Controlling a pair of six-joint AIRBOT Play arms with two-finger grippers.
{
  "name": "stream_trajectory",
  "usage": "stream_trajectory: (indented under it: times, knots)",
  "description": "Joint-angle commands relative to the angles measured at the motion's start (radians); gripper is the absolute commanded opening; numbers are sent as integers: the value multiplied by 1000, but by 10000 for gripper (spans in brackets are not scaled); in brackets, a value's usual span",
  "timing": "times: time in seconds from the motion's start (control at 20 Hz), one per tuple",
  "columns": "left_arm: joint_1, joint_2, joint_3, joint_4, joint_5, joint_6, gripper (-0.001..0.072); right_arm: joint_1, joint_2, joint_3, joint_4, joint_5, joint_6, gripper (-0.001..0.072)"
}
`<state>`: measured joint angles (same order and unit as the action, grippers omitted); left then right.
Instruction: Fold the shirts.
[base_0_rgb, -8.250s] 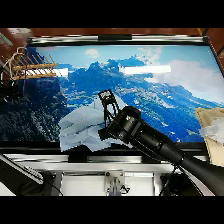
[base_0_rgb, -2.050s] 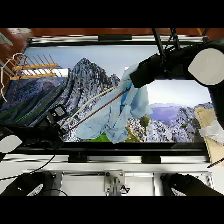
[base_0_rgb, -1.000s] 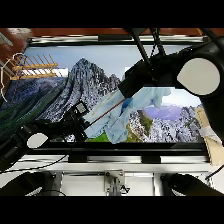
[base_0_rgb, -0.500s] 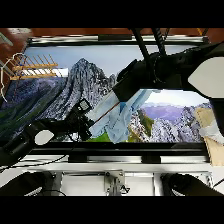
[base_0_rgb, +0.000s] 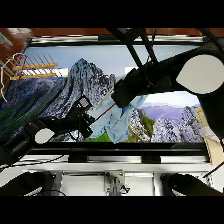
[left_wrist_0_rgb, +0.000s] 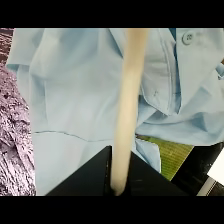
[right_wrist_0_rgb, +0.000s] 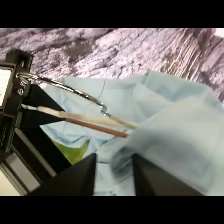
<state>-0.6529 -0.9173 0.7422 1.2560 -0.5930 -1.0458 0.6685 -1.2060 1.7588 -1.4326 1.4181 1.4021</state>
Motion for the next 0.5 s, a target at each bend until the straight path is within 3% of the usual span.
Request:
stream_trajectory:
  times: [0.0, 0.15, 0.2, 0.25, 0.45]
  knots:
    - [0, 1, 6, 0, -1, 0, 39, -1, 2, 1, -42, 9, 7, 409]
    - [0, -1, 5, 0, -2, 0, 39, -1, 54, 1, -156, -29, 21, 412]
    - [0, -2, 5, 0, -2, 0, 39, -1, 78, 1, -212, -29, 39, 472]
    - [0, -2, 5, 0, -2, 0, 39, -1, 100, 1, -276, -28, 72, 582]
    - [0, -2, 5, 0, -3, 0, 39, -60, 184, 1, -480, -27, 175, 582]
